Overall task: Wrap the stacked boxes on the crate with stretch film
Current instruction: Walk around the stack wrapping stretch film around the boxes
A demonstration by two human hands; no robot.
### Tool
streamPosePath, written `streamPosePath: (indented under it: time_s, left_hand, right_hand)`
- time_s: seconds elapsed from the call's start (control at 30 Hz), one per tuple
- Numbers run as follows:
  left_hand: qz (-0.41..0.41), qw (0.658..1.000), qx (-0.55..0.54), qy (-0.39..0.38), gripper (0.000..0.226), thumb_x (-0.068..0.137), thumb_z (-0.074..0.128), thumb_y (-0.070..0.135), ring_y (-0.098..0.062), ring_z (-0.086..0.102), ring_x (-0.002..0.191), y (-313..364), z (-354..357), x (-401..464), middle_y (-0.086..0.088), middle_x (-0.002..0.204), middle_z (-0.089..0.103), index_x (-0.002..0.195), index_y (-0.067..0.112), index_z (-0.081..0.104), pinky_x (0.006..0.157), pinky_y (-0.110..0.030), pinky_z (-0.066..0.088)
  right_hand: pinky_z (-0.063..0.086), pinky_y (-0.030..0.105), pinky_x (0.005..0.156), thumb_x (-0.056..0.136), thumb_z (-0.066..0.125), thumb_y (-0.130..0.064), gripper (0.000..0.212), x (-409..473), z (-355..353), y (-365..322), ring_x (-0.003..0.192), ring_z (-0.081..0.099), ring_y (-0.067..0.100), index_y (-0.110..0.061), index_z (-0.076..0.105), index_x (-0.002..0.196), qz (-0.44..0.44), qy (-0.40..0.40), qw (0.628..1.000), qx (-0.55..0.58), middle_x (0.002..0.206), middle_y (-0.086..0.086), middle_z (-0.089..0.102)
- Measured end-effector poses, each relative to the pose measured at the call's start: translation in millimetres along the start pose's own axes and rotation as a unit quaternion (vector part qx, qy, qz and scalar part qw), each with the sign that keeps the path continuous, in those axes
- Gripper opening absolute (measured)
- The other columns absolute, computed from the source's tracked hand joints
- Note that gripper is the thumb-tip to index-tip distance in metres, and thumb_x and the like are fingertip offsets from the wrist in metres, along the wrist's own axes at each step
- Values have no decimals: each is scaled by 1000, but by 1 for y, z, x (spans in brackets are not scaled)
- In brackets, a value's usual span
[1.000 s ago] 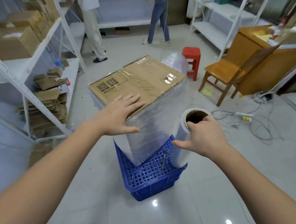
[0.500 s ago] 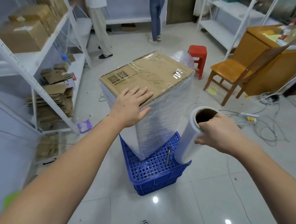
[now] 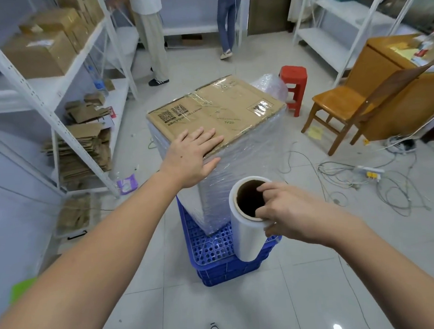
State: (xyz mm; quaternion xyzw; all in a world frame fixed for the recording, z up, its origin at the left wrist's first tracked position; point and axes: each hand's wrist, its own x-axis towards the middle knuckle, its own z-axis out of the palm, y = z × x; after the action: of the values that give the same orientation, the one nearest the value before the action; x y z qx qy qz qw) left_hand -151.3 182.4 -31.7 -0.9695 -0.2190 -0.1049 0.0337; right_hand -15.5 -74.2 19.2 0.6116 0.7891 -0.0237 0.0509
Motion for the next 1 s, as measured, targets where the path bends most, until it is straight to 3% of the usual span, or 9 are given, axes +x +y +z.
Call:
streamPosePath:
  time_s: [0.13,0.23,0.3,0.43,0.53,0.6,0.77,0.9,1.0]
  left_hand:
    - [-8,1000,-16,-4,64,100,28,65,-17,25,156,2,-3,2,12,167,29,159,41,34,127,-46,15]
    - [-8,1000,-22,-3,62,102,31,64,-16,24,156,1,-5,4,12,167,29,159,41,34,128,-46,15]
    - [-9,1000,-20,-1,63,101,29,64,-16,24,156,1,-5,3,12,167,29,159,40,34,128,-46,16]
    - [-9,1000,-23,-2,64,100,28,65,-16,25,156,1,-5,2,13,167,29,159,41,34,127,-46,16]
    - [-3,1000,-21,1,66,99,25,67,-17,27,155,1,-4,1,12,166,32,158,41,37,127,-46,18]
    - [7,1000,-19,10,67,98,25,68,-19,30,154,-1,-3,1,10,166,34,157,39,39,126,-48,20]
    - [69,997,9,-30,78,95,33,75,-24,15,159,-16,-5,8,7,172,15,164,39,18,128,-50,11]
    - [190,980,21,-61,102,86,41,84,-28,4,160,-39,-9,9,-2,173,0,165,33,1,128,-45,0]
    - [261,962,24,-76,121,74,43,94,-28,0,160,-56,-10,16,-7,173,-3,166,28,1,128,-40,-5]
  right_hand:
    - [22,29,118,84,67,-34,15,2,-2,-3,98,57,20,-25,55,88,30,-31,999,-4,84,-4,65]
    - [29,35,113,87,59,-24,16,0,-4,-11,87,57,25,-23,44,91,54,-44,996,-48,82,0,61]
    - [31,34,109,92,55,-35,18,0,-7,-22,89,57,25,-21,46,98,90,-25,995,-44,89,3,65]
    - [34,31,81,88,42,-74,55,5,-3,-47,78,56,20,-19,43,91,221,32,975,-18,78,-2,62]
    - [27,29,56,78,60,-74,59,12,7,-58,47,40,18,-19,42,67,290,107,950,-43,49,-5,43]
    - [21,27,50,73,66,-72,62,15,7,-61,40,32,17,-19,37,58,341,155,926,-39,42,-6,35]
    - [30,30,64,79,36,-87,66,22,11,-69,55,44,14,-21,42,79,456,73,887,-13,57,-7,45]
    - [38,31,60,73,41,-89,67,41,6,-62,63,51,17,-23,47,70,532,55,845,-5,58,-6,48]
    - [31,30,61,78,49,-82,61,58,5,-61,70,49,19,-23,38,67,561,43,827,-13,61,-6,45]
